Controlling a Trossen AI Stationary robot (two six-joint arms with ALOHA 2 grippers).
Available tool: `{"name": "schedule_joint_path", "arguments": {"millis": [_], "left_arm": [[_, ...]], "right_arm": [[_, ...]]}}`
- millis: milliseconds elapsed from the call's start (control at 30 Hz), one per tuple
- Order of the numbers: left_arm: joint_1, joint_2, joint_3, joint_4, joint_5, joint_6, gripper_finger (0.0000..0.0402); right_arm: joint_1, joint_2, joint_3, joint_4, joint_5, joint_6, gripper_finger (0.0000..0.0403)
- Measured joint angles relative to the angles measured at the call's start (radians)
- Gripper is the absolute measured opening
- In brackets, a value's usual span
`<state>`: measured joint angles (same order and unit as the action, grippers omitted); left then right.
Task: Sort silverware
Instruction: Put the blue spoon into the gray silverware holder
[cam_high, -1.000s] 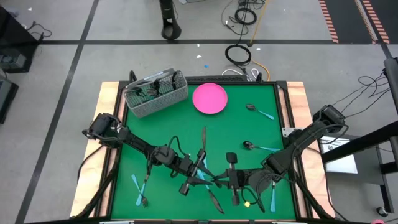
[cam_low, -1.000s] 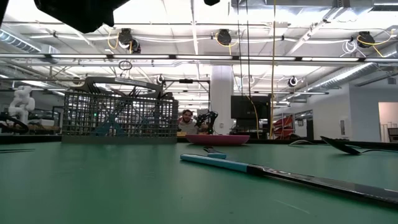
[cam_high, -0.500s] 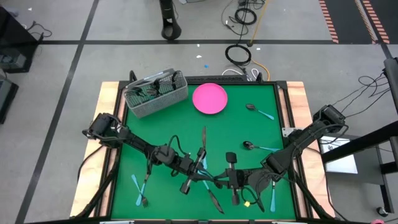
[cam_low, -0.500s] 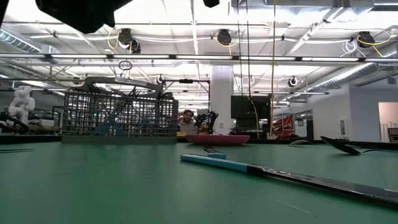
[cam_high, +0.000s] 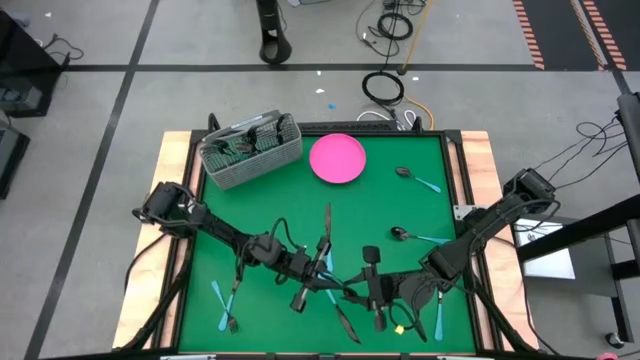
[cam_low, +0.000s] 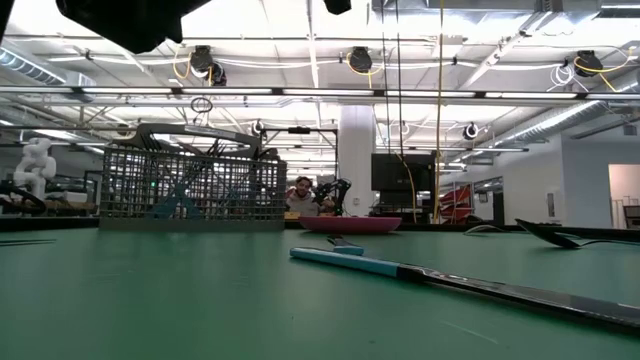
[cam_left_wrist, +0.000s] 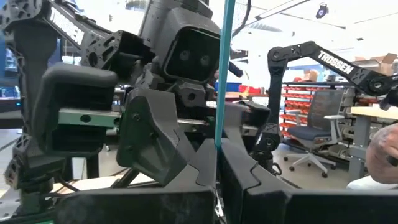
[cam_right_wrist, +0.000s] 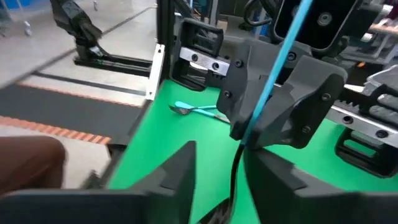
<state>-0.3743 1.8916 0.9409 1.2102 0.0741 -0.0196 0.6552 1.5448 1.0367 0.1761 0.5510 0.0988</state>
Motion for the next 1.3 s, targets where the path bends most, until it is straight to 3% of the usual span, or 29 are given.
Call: {"name": "schedule_joint_path", "arguments": {"millis": [167,333,533,833,1000,1300], "left_arm": [[0.003,-0.044,0.0,-0.133,-0.073,0.04,0.0001],[0.001,-0.134,0.0,-0.362,-0.177,0.109,0.0001],[0.001,-0.27,0.0,-0.654,-0.343,0.19,0.0],[0.023,-0.445,0.064,-1.07,-0.683,0.426,0.0],[0.062,-0.457,0.19,-1.307,-0.837,0.595,0.0],[0.145,-0.446,0.32,-1.793,-1.104,0.684,0.0]], "right_arm": [[0.015,-0.043,0.0,-0.114,0.026,-0.051,0.0197],[0.036,-0.127,0.001,-0.217,0.038,0.032,0.0226],[0.09,-0.141,0.001,-0.397,0.192,0.113,0.0224],[0.081,-0.139,0.0,-0.578,0.367,0.137,0.0218],[0.011,-0.139,0.0,-0.72,0.366,0.177,0.0217],[-0.097,-0.217,-0.054,-0.845,0.335,0.216,0.0217]]}}
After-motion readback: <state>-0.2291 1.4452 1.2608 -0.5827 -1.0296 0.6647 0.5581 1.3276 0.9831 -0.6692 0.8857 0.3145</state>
